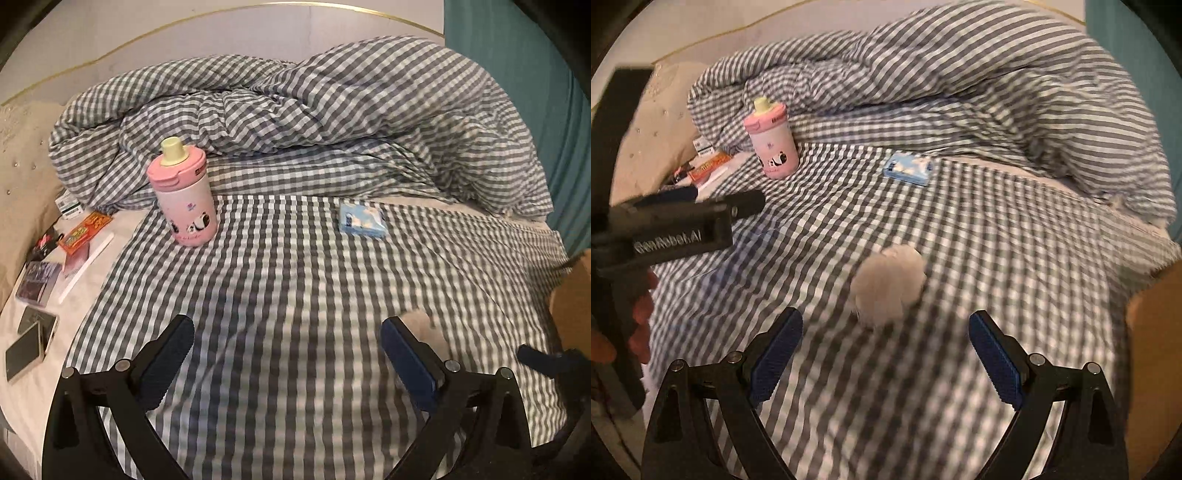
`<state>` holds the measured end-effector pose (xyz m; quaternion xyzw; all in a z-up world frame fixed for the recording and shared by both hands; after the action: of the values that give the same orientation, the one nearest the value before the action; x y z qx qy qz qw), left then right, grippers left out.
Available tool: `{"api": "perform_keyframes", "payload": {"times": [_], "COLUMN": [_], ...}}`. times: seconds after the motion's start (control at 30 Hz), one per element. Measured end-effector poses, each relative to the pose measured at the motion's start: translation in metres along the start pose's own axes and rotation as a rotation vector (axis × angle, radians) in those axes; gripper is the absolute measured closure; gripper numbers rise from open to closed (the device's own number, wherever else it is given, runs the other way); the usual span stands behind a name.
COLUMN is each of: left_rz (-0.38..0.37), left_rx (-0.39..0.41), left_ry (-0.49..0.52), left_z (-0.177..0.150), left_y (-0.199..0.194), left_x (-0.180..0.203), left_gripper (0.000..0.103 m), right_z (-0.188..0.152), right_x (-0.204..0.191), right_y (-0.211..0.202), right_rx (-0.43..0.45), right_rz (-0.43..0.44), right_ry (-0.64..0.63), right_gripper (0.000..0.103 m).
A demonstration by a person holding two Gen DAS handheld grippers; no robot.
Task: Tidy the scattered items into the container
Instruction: 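Move the right tool to the white tissue and close on it, then grasp the blue tissue pack with the left tool while the right lifts the tissue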
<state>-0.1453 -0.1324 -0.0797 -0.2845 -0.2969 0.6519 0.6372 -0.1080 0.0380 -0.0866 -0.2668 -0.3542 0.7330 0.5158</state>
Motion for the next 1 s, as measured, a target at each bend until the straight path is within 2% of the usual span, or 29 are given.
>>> {"api": "perform_keyframes", "payload": {"times": [0.13,0.3,0.33,0.4,0.43,0.47,0.53,0.77,0.9,1.0], "left_rz": [0.01,0.008,0.002,-0.015,-0.027,-0.033,-0.038,-0.035,-0.067,-0.046], "left_rx": [-0.014,-0.018,-0.022,-0.032,-0.037,-0.038,-0.033,-0.025,-0.066,-0.082], "left_ry": [0.009,0.018,0.017,0.004,-0.007,-0.01,0.0,0.058,0.04,0.076], "left_z": [0.02,0.037,0.04,0.045,0.048,0.05,0.057,0.084,0.089,0.088], "left_y": [0.027,0.061,0.069,0.085,0.093,0.099,0.111,0.162,0.191,0.213], "left_x": [0.001,0.012,0.015,0.022,0.027,0.031,0.043,0.084,0.1,0.111], "left_gripper": [0.0,0.0,0.0,0.0,0.0,0.0,0.0,0.0,0.0,0.0], "right_z": [0.012,0.011,0.009,0.005,0.003,0.002,0.003,0.009,0.0,-0.004], "right_x": [0.004,0.013,0.015,0.02,0.023,0.026,0.032,0.061,0.076,0.082], "right_y": [0.046,0.082,0.086,0.093,0.097,0.098,0.092,0.059,0.059,0.065], "right_rx": [-0.039,-0.08,-0.084,-0.111,-0.123,-0.12,-0.098,0.008,0.022,0.026], "right_rz": [-0.057,-0.061,-0.054,-0.046,-0.049,-0.05,-0.012,0.016,0.082,0.11], "right_ry": [-0.012,0.005,0.011,0.011,0.009,0.014,0.044,0.108,0.157,0.179], "right_gripper": [0.012,0.012,0.016,0.046,0.075,0.083,0.09,0.09,0.09,0.09]}}
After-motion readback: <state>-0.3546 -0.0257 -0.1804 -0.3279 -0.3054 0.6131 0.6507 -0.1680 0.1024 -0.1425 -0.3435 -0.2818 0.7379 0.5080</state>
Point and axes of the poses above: each gripper's, at about its wrist camera, not at the fingertips, and y roughly the way its jaws point, x to its right, z to its top, the point moved 5 cm from there along y, roughly the way its jaws point, and after that the axes turned 1 degree about -y, right-handed, at the moved point
